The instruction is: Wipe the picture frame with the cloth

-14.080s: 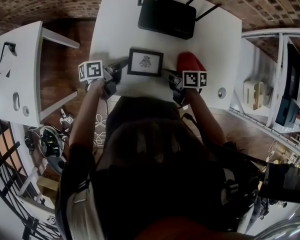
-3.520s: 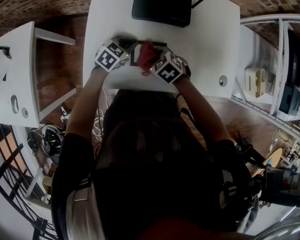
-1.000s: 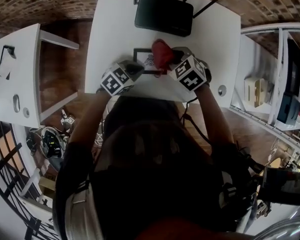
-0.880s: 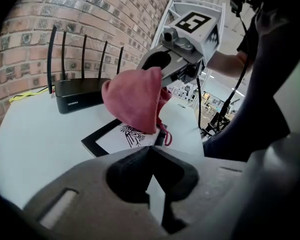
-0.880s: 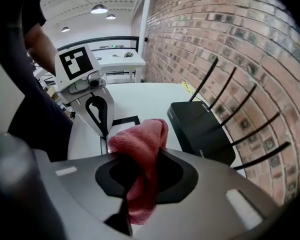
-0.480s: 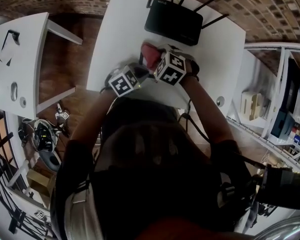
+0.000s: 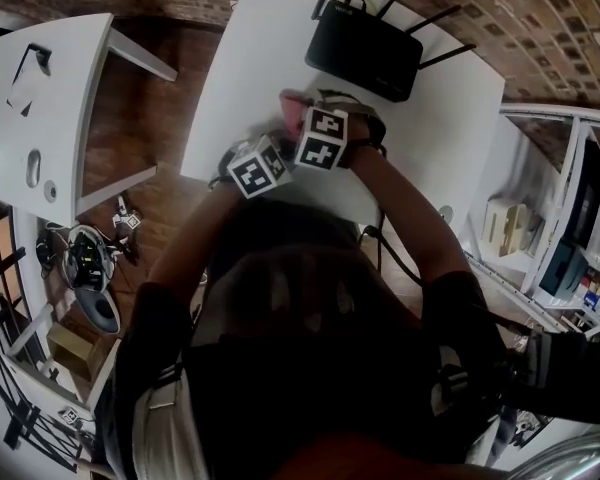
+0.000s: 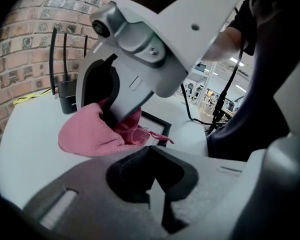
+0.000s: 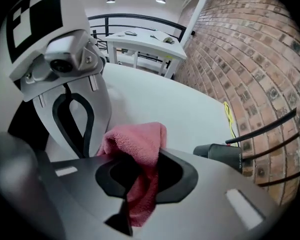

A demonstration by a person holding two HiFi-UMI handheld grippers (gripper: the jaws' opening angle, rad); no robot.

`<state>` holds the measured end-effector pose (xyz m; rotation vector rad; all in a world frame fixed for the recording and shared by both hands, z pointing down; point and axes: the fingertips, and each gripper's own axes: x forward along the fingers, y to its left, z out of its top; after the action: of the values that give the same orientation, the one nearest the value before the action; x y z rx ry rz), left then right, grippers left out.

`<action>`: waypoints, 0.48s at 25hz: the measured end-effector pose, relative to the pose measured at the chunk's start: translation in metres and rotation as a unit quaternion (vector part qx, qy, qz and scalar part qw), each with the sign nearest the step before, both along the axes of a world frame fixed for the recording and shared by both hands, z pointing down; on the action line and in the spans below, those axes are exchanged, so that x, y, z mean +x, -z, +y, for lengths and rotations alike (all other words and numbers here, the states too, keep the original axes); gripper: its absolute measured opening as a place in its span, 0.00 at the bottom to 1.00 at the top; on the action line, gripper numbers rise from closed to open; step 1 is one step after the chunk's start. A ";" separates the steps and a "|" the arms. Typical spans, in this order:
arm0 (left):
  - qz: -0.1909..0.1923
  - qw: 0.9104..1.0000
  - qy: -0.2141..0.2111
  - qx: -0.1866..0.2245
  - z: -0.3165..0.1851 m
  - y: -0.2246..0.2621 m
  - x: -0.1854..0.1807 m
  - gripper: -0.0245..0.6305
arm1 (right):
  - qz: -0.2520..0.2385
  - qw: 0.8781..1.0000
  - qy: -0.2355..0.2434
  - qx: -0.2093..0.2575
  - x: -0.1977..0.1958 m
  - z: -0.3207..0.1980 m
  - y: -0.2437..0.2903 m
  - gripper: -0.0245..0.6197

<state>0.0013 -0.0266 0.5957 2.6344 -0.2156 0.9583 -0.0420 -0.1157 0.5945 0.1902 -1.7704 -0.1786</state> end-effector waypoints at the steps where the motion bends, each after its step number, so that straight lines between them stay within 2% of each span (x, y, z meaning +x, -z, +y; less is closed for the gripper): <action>1: 0.000 1.000 0.001 0.001 0.000 0.000 0.000 0.04 | 0.002 1.000 0.006 0.002 -0.002 0.000 -0.001 0.15; 5: 0.001 1.000 0.001 0.003 -0.001 0.000 -0.001 0.04 | 0.002 1.000 0.022 0.013 -0.008 0.003 -0.004 0.14; 12: 0.000 1.000 0.001 0.005 -0.001 0.000 -0.003 0.04 | -0.013 0.999 0.006 0.030 -0.008 0.004 -0.004 0.12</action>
<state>-0.0014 -0.0280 0.5953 2.6421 -0.2244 0.9582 -0.0505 -0.1116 0.5990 0.2253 -1.7938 -0.2394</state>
